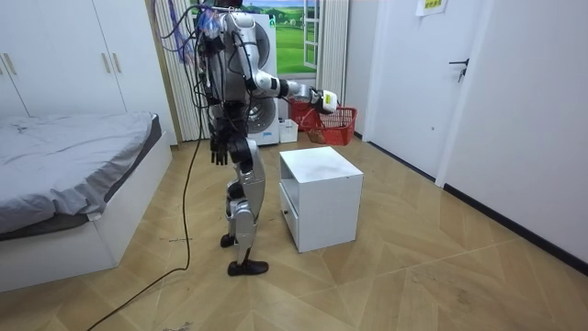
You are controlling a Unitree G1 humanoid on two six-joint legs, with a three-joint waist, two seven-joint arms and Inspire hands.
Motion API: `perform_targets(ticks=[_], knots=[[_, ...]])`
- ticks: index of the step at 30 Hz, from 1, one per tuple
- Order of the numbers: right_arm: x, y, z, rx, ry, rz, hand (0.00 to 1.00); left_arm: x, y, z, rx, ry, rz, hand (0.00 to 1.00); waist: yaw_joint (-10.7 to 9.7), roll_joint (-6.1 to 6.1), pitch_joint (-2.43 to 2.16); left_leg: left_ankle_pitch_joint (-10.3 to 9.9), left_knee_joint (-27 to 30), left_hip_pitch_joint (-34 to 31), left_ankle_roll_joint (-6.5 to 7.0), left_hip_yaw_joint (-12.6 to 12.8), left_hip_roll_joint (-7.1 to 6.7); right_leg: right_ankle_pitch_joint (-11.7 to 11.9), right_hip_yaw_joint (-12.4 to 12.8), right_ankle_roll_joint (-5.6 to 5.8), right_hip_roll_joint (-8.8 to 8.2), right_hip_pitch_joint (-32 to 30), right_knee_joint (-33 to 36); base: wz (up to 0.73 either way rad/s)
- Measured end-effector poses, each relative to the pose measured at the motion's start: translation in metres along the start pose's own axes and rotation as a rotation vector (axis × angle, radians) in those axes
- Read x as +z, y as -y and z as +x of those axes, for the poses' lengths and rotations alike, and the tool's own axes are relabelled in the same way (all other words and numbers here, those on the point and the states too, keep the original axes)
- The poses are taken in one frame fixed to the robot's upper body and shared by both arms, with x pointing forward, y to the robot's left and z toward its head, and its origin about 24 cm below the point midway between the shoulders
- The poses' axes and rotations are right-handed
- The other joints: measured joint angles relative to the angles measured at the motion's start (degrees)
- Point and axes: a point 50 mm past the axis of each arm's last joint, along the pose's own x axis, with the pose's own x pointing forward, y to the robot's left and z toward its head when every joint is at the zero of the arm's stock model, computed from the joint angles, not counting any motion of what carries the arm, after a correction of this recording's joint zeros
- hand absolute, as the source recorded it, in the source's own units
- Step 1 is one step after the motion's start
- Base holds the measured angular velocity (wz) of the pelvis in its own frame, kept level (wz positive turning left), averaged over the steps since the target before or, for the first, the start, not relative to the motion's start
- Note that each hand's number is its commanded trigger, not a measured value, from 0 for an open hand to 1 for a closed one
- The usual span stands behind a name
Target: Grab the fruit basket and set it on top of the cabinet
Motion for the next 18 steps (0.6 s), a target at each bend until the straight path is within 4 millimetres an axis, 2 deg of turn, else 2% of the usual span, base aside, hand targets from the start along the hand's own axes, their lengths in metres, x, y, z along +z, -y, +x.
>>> perform_targets(ticks=[4,9,14,18], knots=[[-0.012,-0.005,0.002,0.008,-0.054,0.022,1.0,0.001,0.003,0.0,-0.009,0.001,0.024,0.0,0.21,0.56,0.0,-0.01,0.71,-1.55,0.0,-1.1,-0.15,0.0,-0.85,0.0,-0.15,-0.67,0.0,0.15],[-0.012,-0.007,0.003,0.008,-0.059,0.03,1.0,0.0,0.011,0.0,-0.058,-0.006,0.031,0.0,2.43,1.83,-0.23,-0.01,1.12,-2.69,0.0,-1.27,-0.12,-0.01,-1.46,0.0,-0.33,-2.01,0.18,0.02],[-0.013,-0.008,0.013,0.001,-0.083,0.049,1.0,-0.005,0.016,0.0,-0.093,-0.029,0.044,0.0,3.07,1.8,-0.08,0.04,1.94,-3.98,0.08,-2.44,-0.63,-0.16,-2.48,0.23,-1.27,-2.86,0.95,0.09],[-0.015,-0.009,0.019,0.0,-0.104,0.053,1.0,-0.006,0.017,0.0,-0.11,-0.03,0.044,0.0,3.06,2.26,0.27,-0.13,2.84,-4.83,0.43,-2.7,-1.02,-0.24,-2.84,0.37,-1.67,-3.23,1.25,0.05]])
